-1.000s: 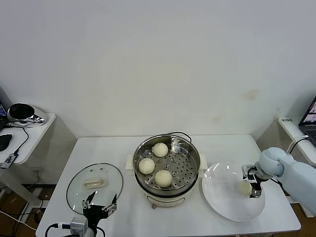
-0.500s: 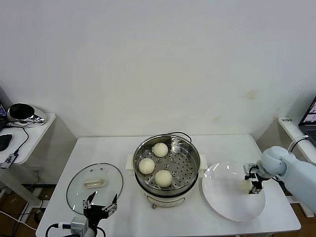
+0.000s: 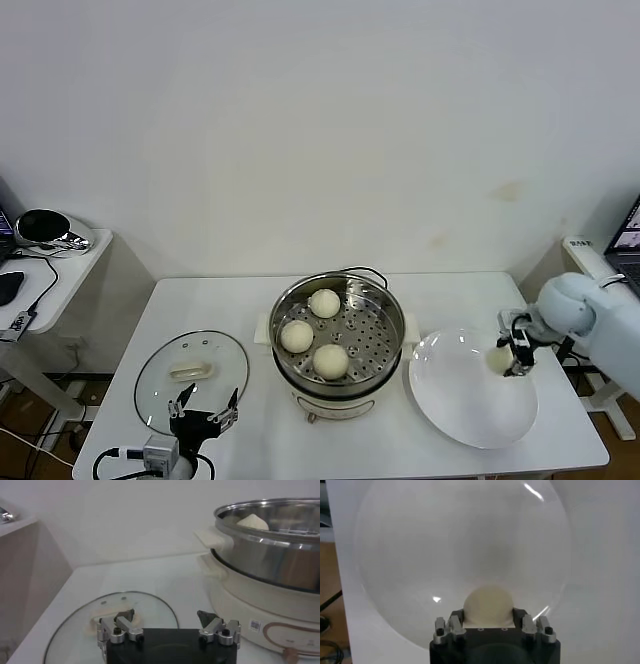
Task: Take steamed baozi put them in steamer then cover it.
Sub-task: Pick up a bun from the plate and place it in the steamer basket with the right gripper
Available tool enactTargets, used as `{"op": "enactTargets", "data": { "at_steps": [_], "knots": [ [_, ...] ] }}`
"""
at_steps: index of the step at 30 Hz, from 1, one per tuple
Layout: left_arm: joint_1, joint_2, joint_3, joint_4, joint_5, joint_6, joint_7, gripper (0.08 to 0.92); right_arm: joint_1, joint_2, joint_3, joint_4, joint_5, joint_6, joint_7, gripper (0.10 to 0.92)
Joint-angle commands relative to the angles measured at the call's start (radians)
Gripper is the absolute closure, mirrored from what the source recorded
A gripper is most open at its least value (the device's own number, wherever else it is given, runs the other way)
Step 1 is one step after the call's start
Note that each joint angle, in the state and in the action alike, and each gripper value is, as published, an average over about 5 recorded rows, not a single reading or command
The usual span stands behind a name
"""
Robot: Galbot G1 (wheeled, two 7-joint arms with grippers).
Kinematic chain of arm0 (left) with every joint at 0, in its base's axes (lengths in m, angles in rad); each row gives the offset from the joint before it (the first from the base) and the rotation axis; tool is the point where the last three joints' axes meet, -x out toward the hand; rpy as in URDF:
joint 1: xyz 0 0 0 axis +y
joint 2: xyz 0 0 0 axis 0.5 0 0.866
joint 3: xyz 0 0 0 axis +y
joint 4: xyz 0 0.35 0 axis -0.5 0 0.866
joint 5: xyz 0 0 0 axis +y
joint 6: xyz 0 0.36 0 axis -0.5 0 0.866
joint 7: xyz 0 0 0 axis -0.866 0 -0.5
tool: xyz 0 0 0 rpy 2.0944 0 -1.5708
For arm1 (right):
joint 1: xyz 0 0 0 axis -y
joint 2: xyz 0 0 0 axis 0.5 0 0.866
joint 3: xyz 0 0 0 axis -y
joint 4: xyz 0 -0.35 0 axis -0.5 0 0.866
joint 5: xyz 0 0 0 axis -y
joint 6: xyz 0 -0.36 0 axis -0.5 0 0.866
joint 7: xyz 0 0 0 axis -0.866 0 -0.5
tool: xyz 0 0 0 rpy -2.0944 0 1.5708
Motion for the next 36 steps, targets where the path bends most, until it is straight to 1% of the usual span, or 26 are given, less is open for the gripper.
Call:
{"op": "enactTargets", "data": {
  "at_steps": [1,6,14,23,36],
  "knots": [
    [-0.007,0.002,-0.001,-0.012,0.009,-0.003,-0.002,0.177,0.652,0.042,-0.488,0.098,0.327,-0.086,-0.062,0.432],
    [-0.007,0.007,-0.006,-0.03,0.011,-0.007,-0.002,0.177,0.875,0.188,-0.641,0.075,0.474,-0.143,-0.067,0.431],
    [-0.014,0.009,-0.014,-0.054,0.009,-0.009,-0.006,0.177,0.941,0.385,-0.7,0.039,0.57,-0.209,-0.063,0.431],
    [0.0,0.009,-0.011,-0.078,0.005,-0.015,-0.009,0.177,0.852,0.518,-0.698,0.007,0.586,-0.27,-0.034,0.431],
    [-0.002,0.008,-0.022,-0.079,-0.004,-0.012,-0.006,0.177,0.607,0.597,-0.596,-0.109,0.455,-0.29,0.002,0.432]
  ]
}}
